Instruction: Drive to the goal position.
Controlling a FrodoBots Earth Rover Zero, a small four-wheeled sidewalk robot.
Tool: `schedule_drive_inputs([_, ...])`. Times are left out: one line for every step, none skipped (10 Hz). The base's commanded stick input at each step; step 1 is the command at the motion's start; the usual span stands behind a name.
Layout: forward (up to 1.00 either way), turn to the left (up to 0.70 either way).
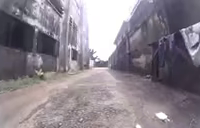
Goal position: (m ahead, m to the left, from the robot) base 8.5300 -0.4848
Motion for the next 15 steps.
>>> schedule_drive_inputs([0.3, 0.0])
schedule_drive_inputs([0.3, 0.0])
schedule_drive_inputs([0.3, 0.0])
schedule_drive_inputs([0.3, 0.0])
schedule_drive_inputs([0.3, 0.0])
schedule_drive_inputs([0.3, 0.0])
schedule_drive_inputs([0.3, 0.0])
schedule_drive_inputs([0.3, 0.0])
schedule_drive_inputs([0.3, 0.0])
schedule_drive_inputs([0.3, 0.0])
schedule_drive_inputs([0.3, 0.0])
schedule_drive_inputs([0.3, 0.0])
schedule_drive_inputs([0.3, 0.0])
schedule_drive_inputs([0.3, 0.0])
schedule_drive_inputs([0.3, 0.0])
